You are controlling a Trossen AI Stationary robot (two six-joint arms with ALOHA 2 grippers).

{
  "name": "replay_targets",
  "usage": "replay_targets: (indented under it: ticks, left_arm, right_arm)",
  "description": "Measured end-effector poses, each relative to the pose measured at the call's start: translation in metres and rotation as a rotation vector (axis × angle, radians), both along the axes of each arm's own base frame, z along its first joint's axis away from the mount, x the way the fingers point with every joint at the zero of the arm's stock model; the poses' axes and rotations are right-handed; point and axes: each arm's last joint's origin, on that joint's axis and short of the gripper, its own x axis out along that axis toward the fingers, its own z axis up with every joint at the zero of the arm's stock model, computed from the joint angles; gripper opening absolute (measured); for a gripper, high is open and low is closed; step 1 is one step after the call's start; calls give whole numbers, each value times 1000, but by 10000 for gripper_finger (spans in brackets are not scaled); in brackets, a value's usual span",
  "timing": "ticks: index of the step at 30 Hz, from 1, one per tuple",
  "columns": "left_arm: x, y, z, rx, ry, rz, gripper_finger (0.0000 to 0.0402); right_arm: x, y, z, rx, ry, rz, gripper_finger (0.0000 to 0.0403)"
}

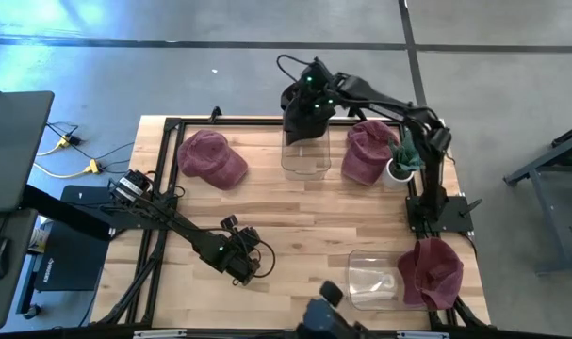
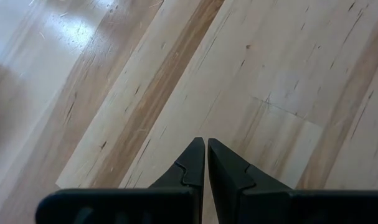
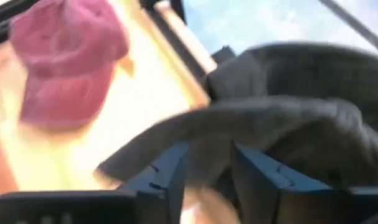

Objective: Pick & Place hat
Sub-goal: Put the black cap into the top transparent bin, then put the left red cap into the bottom transparent bin

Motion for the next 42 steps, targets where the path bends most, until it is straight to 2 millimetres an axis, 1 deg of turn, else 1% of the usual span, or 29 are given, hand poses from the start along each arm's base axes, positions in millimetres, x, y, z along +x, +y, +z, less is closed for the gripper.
replay_targets:
  ticks: [3, 6, 9, 11, 14, 18, 20, 22, 25, 28, 30, 32, 35, 37, 39, 42]
  left_arm:
    - [0, 0, 0, 0, 0, 0, 14]
    - [0, 0, 0, 0, 1, 0, 14]
    - [0, 0, 0, 1, 1, 0, 14]
    - [0, 0, 0, 1, 1, 0, 14]
    - [0, 0, 0, 1, 2, 0, 14]
    - [0, 0, 0, 0, 2, 0, 14]
    - [0, 0, 0, -2, 4, -1, 14]
    - [0, 0, 0, -3, 3, -1, 14]
    - [0, 0, 0, -4, 4, -1, 14]
    - [0, 0, 0, -7, 5, -2, 14]
    - [0, 0, 0, -9, 4, -2, 14]
    - [0, 0, 0, -9, 5, -2, 14]
    - [0, 0, 0, -10, 8, -3, 14]
    - [0, 0, 0, -11, 11, -3, 14]
    - [-1, 0, 0, -10, 14, -3, 14]
    - [-1, 0, -1, -9, 16, -3, 14]
  right_arm:
    - [9, -17, -17, -37, -25, -52, 78]
    - [13, -31, -31, -80, -14, -136, 41]
    - [12, -36, -32, -115, -12, -195, 12]
    - [12, -36, -31, -124, -9, -195, 3]
    - [10, -33, -28, -90, -11, -164, 10]
    - [5, -21, -16, -28, -19, -99, 29]
    - [2, -15, -14, -6, 7, -91, 37]
    - [-1, -13, -17, 7, 59, -103, 42]
    - [-6, -13, -21, -41, 166, -181, 43]
    - [-12, -18, -25, -137, 272, -301, 37]
    - [-14, -20, -24, -190, 309, -353, 33]
    - [-15, -20, -22, -219, 320, -353, 28]
    - [-14, -14, -16, -238, 334, -303, 21]
    - [-14, -4, -10, -243, 355, -265, 16]
    - [-14, 11, 0, -254, 363, -222, 11]
    - [-12, 43, 16, -259, 376, -139, 4]
